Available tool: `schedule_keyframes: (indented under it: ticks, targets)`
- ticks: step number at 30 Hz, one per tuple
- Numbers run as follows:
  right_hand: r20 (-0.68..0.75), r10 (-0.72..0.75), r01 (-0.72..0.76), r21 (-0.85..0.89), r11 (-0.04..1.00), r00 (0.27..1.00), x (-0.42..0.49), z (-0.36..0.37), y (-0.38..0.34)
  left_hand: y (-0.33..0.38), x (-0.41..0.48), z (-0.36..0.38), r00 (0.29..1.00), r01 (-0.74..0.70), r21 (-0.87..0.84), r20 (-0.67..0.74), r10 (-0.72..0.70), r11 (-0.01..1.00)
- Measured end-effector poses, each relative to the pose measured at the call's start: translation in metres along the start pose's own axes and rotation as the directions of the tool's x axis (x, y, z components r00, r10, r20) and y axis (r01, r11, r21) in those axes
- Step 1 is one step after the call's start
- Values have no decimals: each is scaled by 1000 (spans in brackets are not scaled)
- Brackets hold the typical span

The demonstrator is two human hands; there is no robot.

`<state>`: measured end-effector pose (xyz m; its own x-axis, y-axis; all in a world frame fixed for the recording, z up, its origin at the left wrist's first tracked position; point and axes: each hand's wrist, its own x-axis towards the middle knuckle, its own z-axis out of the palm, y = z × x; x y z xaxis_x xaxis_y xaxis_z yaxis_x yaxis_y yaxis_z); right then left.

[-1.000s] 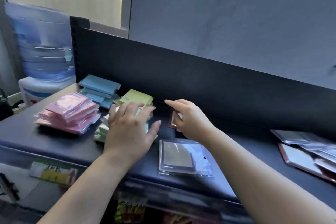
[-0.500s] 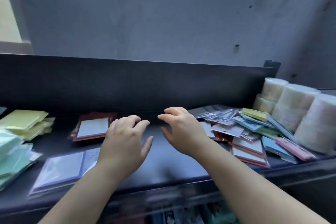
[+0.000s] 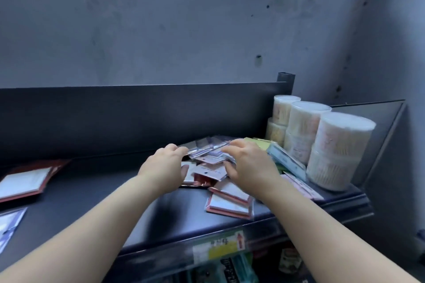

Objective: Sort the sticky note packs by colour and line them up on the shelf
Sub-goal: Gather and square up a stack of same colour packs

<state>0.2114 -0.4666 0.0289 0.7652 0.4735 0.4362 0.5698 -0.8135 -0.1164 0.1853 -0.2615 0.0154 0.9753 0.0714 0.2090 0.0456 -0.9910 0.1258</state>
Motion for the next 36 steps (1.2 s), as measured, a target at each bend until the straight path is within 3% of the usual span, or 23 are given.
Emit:
schedule_keyframes:
  ticks: [5, 10, 15, 23, 27, 32, 36]
  targets:
    - [47, 138, -136, -37, 990, 989, 9, 0, 52, 9, 45, 22, 988, 120, -22, 98, -118, 992]
    - [226, 259, -235, -130, 963, 939, 27, 15, 82, 3, 77, 40, 935, 299, -78, 225, -275, 951]
    - [239, 259, -219, -182, 959, 936, 32, 26, 87, -1, 85, 45, 933, 303, -77, 226, -280, 950]
    - [94, 25, 3, -283, 959, 995, 25, 17, 63, 5, 76, 41, 973, 231, 7, 2, -231, 973]
    - [82, 13, 7, -238, 971, 997, 25, 13, 61, 6, 67, 33, 977, 188, 36, -114, -183, 982]
    - [-100, -74, 56, -177, 983, 992, 26, 11, 40, -4, 42, 9, 938, 150, -61, -307, -162, 987]
    - [-271, -167, 160, -47, 986, 948, 31, 20, 12, -19, 9, -4, 879, 131, -176, -434, -196, 976]
